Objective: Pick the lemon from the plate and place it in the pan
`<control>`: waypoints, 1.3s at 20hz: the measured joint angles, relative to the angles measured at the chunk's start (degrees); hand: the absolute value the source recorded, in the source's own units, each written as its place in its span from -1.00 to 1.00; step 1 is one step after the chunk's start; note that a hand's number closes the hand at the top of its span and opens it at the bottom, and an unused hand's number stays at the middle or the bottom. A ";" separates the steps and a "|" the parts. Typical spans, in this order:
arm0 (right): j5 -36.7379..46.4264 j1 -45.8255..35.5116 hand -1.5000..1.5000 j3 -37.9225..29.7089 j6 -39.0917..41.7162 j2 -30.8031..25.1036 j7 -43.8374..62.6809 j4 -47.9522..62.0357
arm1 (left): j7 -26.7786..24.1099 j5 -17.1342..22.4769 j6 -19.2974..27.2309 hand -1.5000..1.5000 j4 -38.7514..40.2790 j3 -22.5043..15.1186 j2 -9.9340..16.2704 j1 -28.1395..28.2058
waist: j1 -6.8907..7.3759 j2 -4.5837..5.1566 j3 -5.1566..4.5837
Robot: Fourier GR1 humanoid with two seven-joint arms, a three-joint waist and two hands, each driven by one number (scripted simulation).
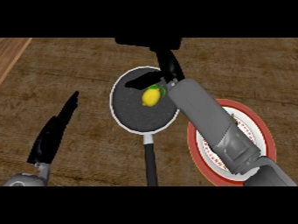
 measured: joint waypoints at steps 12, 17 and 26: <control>-5.67 -0.62 -1.00 -11.55 4.09 -8.95 -14.29 10.64 | -0.73 0.93 -0.10 0.00 -1.36 3.11 1.33 3.71 | -3.77 -0.48 0.02; -5.34 0.93 -1.00 -13.28 10.05 -14.75 -20.44 14.32 | 0.06 1.15 -0.42 0.00 -1.59 4.05 1.34 3.40 | -4.58 -0.61 0.04; -4.11 2.21 -1.00 -14.95 20.67 -23.89 -26.63 19.52 | -0.17 0.66 -0.94 0.00 -2.21 4.46 0.80 4.30 | -4.61 -0.58 0.08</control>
